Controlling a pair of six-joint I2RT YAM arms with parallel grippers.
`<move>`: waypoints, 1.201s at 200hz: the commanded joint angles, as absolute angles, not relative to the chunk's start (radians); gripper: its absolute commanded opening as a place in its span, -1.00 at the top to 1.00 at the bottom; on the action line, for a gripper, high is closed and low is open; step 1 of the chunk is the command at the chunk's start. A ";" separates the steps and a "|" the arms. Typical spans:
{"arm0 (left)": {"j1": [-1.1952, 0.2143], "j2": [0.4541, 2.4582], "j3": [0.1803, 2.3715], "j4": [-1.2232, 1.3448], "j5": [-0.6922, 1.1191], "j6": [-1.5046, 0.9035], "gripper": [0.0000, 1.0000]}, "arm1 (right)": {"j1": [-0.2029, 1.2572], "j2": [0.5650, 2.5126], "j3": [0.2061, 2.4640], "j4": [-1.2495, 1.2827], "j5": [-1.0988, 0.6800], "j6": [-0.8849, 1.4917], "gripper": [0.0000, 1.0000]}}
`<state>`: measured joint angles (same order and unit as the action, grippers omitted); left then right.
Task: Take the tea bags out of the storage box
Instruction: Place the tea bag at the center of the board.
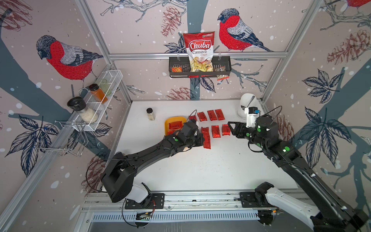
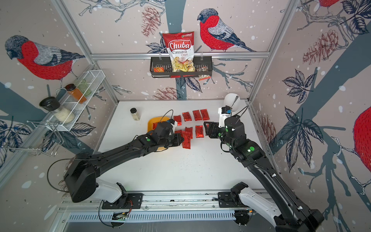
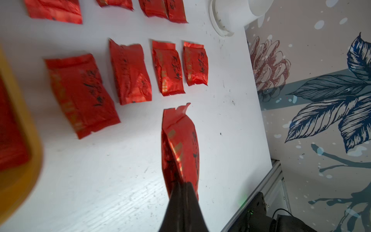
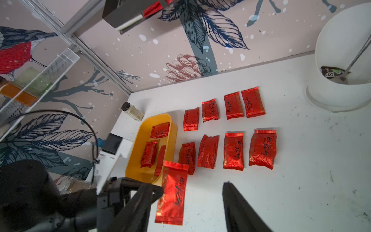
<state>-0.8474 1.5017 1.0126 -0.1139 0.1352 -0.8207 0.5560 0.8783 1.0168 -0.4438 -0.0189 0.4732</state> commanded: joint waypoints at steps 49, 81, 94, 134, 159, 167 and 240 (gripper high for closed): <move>-1.029 1.861 1.184 0.174 0.064 -1.004 1.00 | 0.560 0.763 0.991 -0.558 -0.046 0.521 -0.22; -1.051 1.982 1.256 0.227 0.066 -1.062 1.00 | 0.562 0.734 0.994 -0.584 -0.046 0.522 -0.22; -1.055 2.019 1.279 0.236 0.077 -1.075 1.00 | 0.563 0.726 0.994 -0.590 -0.046 0.520 -0.22; -1.083 2.105 1.343 0.226 0.078 -1.094 1.00 | 0.563 0.721 0.989 -0.595 -0.040 0.510 -0.22; -1.085 2.130 1.341 0.241 0.092 -1.110 1.00 | 0.563 0.723 0.989 -0.593 -0.040 0.508 -0.22; -1.085 2.135 1.342 0.241 0.095 -1.112 1.00 | 0.563 0.724 0.988 -0.591 -0.041 0.508 -0.22; -1.086 2.021 1.288 0.163 0.007 -1.067 -0.10 | 0.569 0.752 0.982 -0.556 -0.056 0.533 -0.33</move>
